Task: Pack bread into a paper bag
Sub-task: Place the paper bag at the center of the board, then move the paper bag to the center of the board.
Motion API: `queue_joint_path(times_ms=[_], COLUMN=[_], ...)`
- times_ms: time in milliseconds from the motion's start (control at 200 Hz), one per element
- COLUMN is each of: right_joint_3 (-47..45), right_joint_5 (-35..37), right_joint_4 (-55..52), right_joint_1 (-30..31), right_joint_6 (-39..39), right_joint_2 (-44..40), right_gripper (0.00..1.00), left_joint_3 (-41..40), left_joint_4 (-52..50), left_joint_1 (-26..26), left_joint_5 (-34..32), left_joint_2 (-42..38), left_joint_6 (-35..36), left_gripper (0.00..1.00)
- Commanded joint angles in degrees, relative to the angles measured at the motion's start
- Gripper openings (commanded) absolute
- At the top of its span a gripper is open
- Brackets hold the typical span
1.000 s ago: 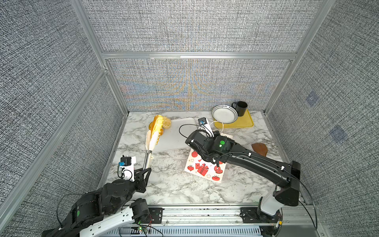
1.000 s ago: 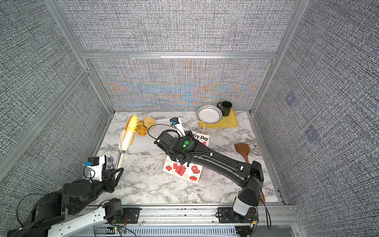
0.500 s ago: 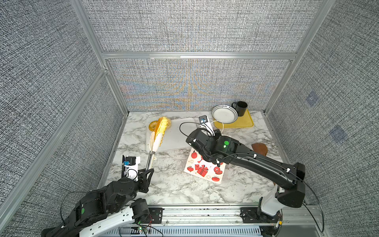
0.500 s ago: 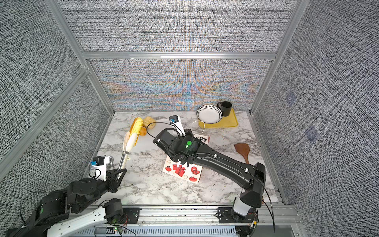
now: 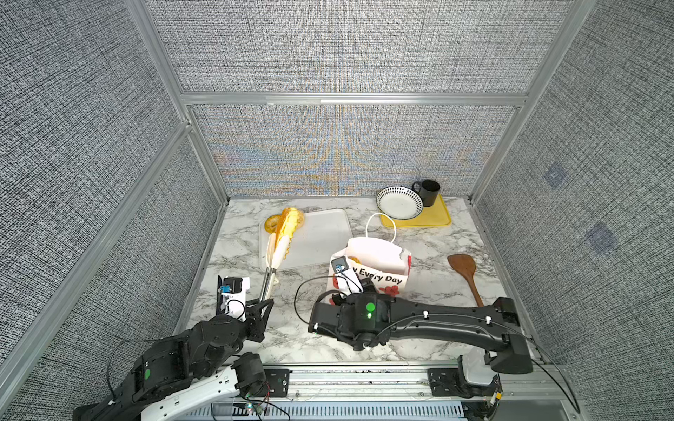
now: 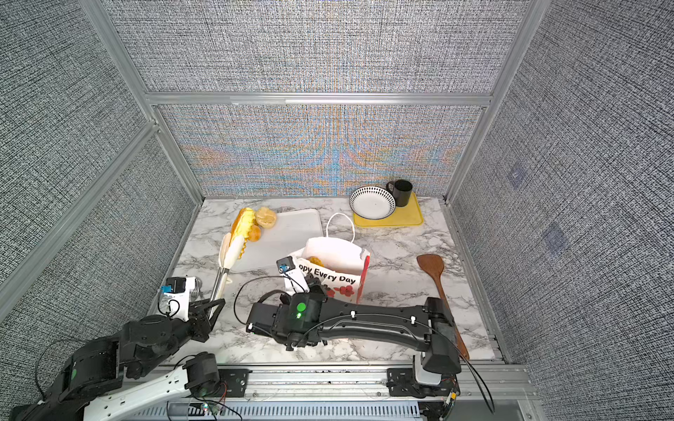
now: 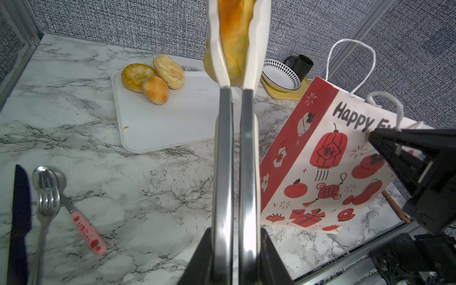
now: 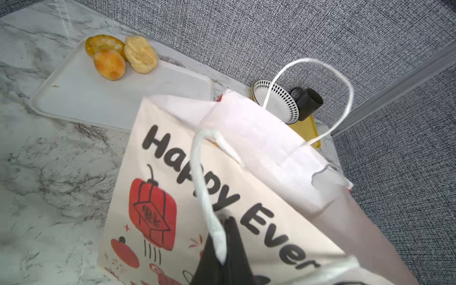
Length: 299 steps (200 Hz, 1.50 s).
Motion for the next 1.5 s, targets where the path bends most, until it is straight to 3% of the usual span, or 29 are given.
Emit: queue_joint_path(times_ms=[0, 85, 140, 235, 350, 550, 741, 876, 1036, 1171, 1491], right_joint_3=[0.53, 0.6, 1.22, 2.89, 4.88, 2.05, 2.45, 2.55, 4.36, 8.01, 4.14], right_joint_5=[-0.54, -1.61, -1.63, -0.66, -0.31, -4.09, -1.02, 0.48, -2.2, -3.37, -16.5], right_joint_4=[-3.92, -2.14, -1.91, -1.05, 2.21, 14.14, 10.5, 12.29, 20.9, 24.62, 25.46], right_joint_1=[2.6, 3.39, 3.54, 4.16, 4.32, 4.24, 2.54, -2.34, -10.4, -11.92, -23.98], right_joint_6=[8.09, 6.49, 5.79, 3.09, -3.74, -15.91, -14.67, -20.18, -33.44, -40.64, -41.84], right_joint_2=[0.57, 0.84, 0.91, 0.05, -2.46, -9.42, -12.32, -15.31, -17.78, -17.67, -16.38], right_gripper=[0.0, 0.01, 0.07, 0.33, 0.52, 0.54, 0.57, 0.67, 0.76, 0.81, 0.9], left_joint_3=[0.41, 0.37, 0.36, 0.36, 0.09, 0.27, 0.74, 1.51, 1.59, 1.51, 1.47], left_joint_4=[3.4, 3.92, 4.2, 4.21, 4.63, 5.07, 5.22, 5.43, 5.63, 5.11, 4.3], left_joint_1=[-0.03, -0.03, -0.03, -0.03, -0.03, -0.03, -0.04, -0.04, -0.03, -0.05, -0.03], left_joint_5=[-1.66, -1.47, -1.52, -1.63, -2.0, -2.48, -2.35, -2.35, -2.42, -2.71, -2.93], left_joint_2=[0.08, 0.11, 0.38, 0.84, 0.99, 1.59, 2.51, 3.53, 4.27, 3.57, 2.62], left_joint_6=[1.35, 1.65, 1.91, 2.1, 2.39, 2.66, 2.89, 3.18, 3.15, 2.71, 2.51], left_gripper=[0.02, 0.02, 0.02, 0.02, 0.02, 0.02, 0.02, 0.02, 0.02, 0.02, 0.02])
